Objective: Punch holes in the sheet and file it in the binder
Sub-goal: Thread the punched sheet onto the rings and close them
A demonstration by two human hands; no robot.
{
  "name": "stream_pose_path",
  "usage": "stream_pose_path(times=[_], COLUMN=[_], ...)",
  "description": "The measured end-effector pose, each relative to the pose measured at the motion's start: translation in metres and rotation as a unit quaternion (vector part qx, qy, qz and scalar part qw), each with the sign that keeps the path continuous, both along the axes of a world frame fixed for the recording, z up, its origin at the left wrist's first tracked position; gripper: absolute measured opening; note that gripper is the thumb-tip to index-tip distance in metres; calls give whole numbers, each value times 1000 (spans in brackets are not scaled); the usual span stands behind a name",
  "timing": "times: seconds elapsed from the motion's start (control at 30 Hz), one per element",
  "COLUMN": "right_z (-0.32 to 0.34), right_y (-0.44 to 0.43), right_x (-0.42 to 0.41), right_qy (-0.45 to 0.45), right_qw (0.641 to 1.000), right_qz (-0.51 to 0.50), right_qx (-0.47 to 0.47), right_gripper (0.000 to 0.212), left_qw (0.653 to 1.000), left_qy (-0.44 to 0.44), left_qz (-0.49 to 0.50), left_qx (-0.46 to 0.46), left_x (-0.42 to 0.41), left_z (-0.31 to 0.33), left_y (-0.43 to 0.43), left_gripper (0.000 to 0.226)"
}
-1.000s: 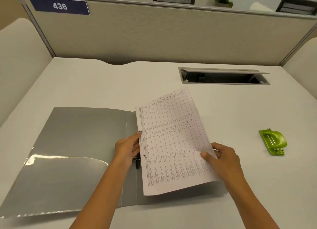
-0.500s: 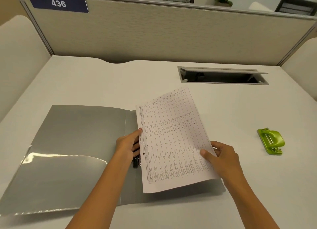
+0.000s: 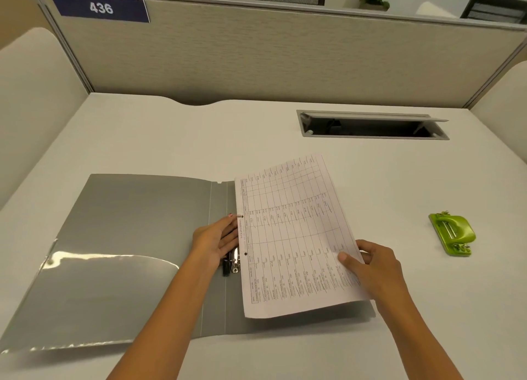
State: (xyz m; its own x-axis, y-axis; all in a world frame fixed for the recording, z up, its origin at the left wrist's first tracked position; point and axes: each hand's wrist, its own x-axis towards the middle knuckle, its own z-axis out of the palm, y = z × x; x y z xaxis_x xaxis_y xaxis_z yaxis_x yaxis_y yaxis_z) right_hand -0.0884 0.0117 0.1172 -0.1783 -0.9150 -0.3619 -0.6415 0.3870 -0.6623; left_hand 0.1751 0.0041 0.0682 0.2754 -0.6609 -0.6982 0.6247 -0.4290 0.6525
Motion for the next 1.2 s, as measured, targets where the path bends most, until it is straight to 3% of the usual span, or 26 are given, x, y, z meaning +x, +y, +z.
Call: stream_pose_path(times=[0.13, 0.27, 0.53, 0.73, 1.03, 1.2], right_z=[0, 0, 9, 16, 28, 31], right_y=[2, 4, 8, 16, 30, 33], right_x=[1, 1, 1, 4, 11, 11], right_qy=[4, 5, -14, -11, 6, 3], right_qw=[1000, 1000, 1000, 999, 996, 996], right_qz=[-1, -1, -2, 6, 17, 17], right_qx=[9, 8, -25, -48, -84, -84], right_gripper=[45, 45, 41, 38, 37, 37], left_qw=[999, 989, 968, 943, 957, 988], left_qy=[-12, -138, -236, -300, -256, -92], left_qz=[22, 22, -83, -145, -133, -115], left_qx=[-32, -43, -29, 12, 16, 37], left_x=[-1, -4, 2, -7, -14, -12], left_z=[-5, 2, 10, 1, 5, 9], left_y=[9, 22, 46, 61, 64, 64], left_gripper=[22, 19, 8, 13, 9, 14])
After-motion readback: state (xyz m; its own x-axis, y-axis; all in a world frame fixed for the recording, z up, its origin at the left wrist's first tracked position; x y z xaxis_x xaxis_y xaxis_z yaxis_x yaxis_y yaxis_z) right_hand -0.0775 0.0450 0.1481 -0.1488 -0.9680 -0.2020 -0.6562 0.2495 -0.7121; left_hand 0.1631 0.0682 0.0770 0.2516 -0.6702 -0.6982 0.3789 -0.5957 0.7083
